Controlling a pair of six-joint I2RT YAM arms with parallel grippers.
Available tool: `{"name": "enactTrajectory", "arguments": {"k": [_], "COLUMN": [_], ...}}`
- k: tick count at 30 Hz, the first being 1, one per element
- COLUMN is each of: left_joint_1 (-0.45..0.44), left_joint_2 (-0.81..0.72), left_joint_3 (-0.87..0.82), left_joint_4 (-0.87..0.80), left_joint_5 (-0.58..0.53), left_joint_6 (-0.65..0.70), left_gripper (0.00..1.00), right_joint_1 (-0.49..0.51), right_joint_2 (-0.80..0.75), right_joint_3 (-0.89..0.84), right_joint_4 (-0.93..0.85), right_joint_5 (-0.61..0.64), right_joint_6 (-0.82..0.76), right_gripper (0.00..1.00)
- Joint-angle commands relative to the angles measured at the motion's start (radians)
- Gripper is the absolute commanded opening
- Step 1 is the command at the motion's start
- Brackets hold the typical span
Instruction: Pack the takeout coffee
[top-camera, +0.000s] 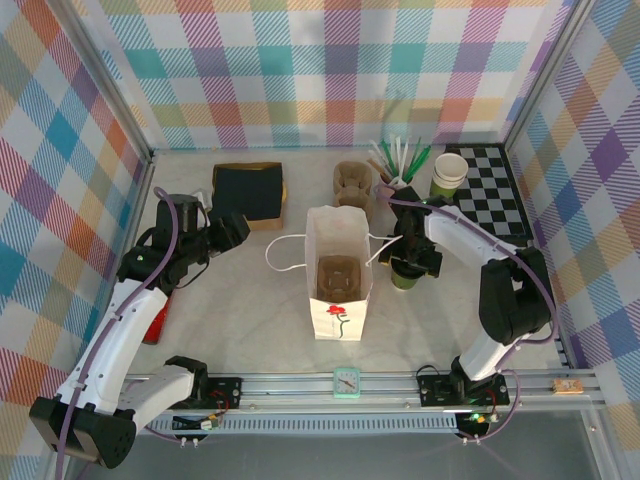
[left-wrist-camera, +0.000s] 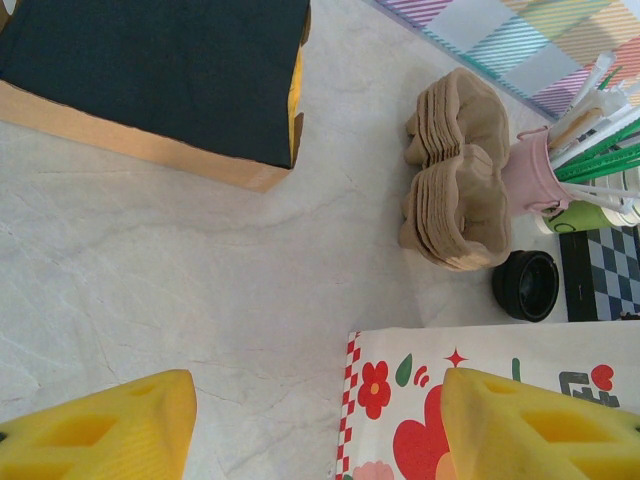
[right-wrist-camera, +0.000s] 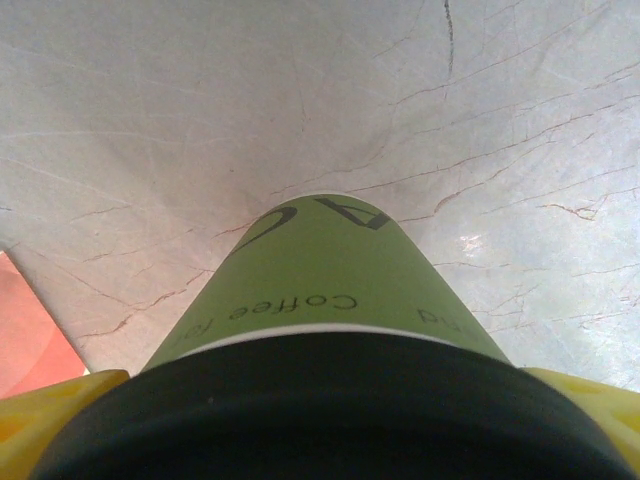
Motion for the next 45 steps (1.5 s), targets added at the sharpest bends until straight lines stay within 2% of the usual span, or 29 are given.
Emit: {"name": "enactTrajectory", "arguments": {"k": [1,22,35,45], "left_joint_1": [0.006,0.006,0.006,0.006], "left_joint_2": [-0.020,-0.023,-0.031,-0.037], "left_joint_3": [-0.009,-0.023,-0.026,-0.027], "left_joint_4": [-0.020,-0.019,-0.022,-0.026], "left_joint_5": [-0.014,-0.017,-0.018,-0.026], "left_joint_6": [0.016,0.014,0.014,0.014], "left_gripper": [0.66,0.66,0.66,0.66], "right_joint_1": [0.002,0.001,0.001,0.001], "right_joint_2": [0.011,0.040,0.062,0.057], "right_joint_3": [0.009,-0.008,-0.020,-0.018], "right_joint_4": [0.002,0.034,0.050,0.054], "right_joint_5": [-0.009,-0.013,-0.009,-0.006], "right_joint_6": [-0.015,-0.025,-0.028,-0.030], "right_gripper": [0.94,0.89,0.93,0.89]}}
